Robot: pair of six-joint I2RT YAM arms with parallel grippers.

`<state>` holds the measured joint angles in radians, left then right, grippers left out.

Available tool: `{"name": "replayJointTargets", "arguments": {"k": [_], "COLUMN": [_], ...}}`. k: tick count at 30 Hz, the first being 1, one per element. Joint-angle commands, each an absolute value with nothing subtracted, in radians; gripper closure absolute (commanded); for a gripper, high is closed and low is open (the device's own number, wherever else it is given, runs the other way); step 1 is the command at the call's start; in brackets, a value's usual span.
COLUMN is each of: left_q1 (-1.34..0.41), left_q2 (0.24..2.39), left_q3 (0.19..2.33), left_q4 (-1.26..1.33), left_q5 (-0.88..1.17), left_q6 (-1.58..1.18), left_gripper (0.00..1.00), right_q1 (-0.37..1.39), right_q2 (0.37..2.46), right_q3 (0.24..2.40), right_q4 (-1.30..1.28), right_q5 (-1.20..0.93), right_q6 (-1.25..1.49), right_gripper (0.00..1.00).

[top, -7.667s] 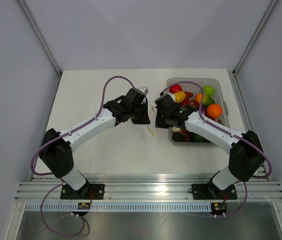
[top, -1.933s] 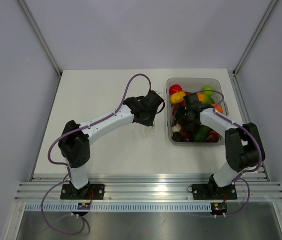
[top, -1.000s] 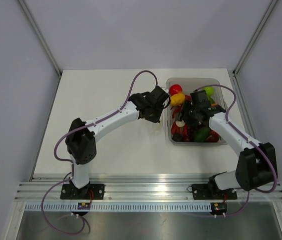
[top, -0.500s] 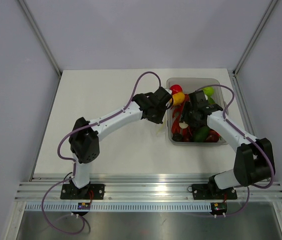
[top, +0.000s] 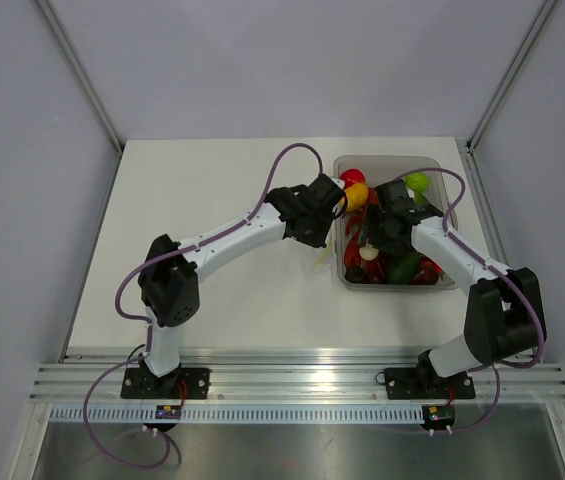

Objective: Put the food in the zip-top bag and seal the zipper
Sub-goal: Pick up the fake food from the bin.

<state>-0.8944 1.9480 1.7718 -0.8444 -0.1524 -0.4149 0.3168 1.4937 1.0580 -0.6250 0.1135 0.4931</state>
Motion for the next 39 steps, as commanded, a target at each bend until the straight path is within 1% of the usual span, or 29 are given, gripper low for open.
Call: {"name": "replayJointTargets", "arguments": {"k": [1, 2, 3, 5, 7, 13, 16, 27, 39], "left_q1": [-0.896, -0.896, -0.896, -0.896, -0.896, -0.896, -0.896, -0.896, -0.896], "left_q2": [1.931, 1.93, 1.93, 1.928, 1.925, 1.913, 1.913, 1.939, 1.994], "left_q3": [1.764, 1.763, 1.761, 1.755, 1.744, 1.732, 1.732, 1.793, 1.856], "left_q4": [-0.816, -0.816, -0.812, -0.808, -0.804, -0.799, -0.795, -0.81, -0.795], "left_q5": [-0.132, -0.13, -0.132, -0.13, -0.129, -0.133, -0.133, -0.104, -0.051], "left_q6": [-0.407, -0.407, -0.407, -0.41, -0.413, -0.411, -0.413, -0.425, -0.456], "left_gripper": [1.0, 1.0, 1.0, 1.0, 1.0, 1.0, 1.0, 1.0, 1.0], "right_q1": [0.314, 0.316, 0.314, 0.316, 0.316, 0.314, 0.316, 0.316, 0.316], "right_q2": [1.48, 1.476, 1.474, 1.482, 1.488, 1.503, 1.496, 1.347, 1.292], "right_q3": [1.1, 1.1, 1.098, 1.098, 1.091, 1.078, 1.075, 1.132, 1.172], "right_q4": [-0.635, -0.631, -0.627, -0.617, -0.6, -0.577, -0.572, -0.632, -0.615], "right_q5": [0.121, 0.117, 0.109, 0.078, 0.048, 0.023, 0.015, 0.005, -0.147], "right_q6": [0.472, 0.474, 0.476, 0.482, 0.489, 0.506, 0.512, 0.532, 0.586], "right_gripper": [0.26, 0.27, 0.34, 0.4, 0.5, 0.5, 0.52, 0.53, 0.52]}}
